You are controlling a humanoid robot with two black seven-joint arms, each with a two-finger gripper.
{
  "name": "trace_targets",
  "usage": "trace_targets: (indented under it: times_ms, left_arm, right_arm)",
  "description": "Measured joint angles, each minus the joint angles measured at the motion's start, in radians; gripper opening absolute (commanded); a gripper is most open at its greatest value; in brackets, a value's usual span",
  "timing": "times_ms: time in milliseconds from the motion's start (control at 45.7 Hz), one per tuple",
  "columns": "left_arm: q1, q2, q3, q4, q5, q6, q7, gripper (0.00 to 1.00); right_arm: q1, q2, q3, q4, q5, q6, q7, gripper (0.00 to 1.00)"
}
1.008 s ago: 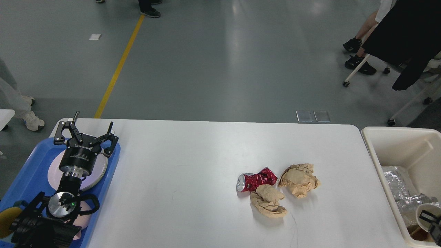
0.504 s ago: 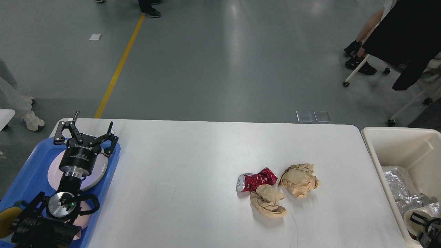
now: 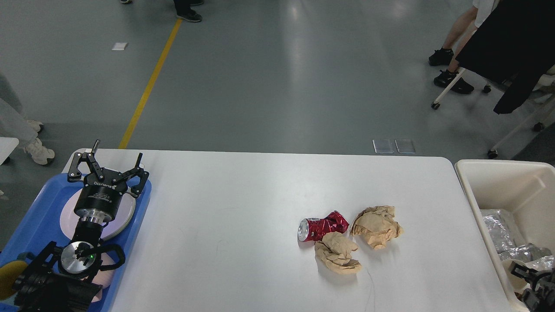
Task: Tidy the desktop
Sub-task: 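Raise the right gripper out of the bin toward the crumpled brown paper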
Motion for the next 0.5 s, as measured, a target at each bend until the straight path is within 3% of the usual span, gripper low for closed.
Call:
trace_targets:
  times_ms: [263,504]
  left_arm:
    - [0.000,0.000,0.000,0.000,0.000,0.000,0.000,0.97]
    - [0.000,0.000,0.000,0.000,0.000,0.000,0.001,0.97]
  right_arm:
    - [0.063,-0.032,0.002,0.058,-0.001,0.039,0.000,1.00]
    - [0.306,-0.208,-0.025,0.339,-0.042,0.160,-0.009,1.00]
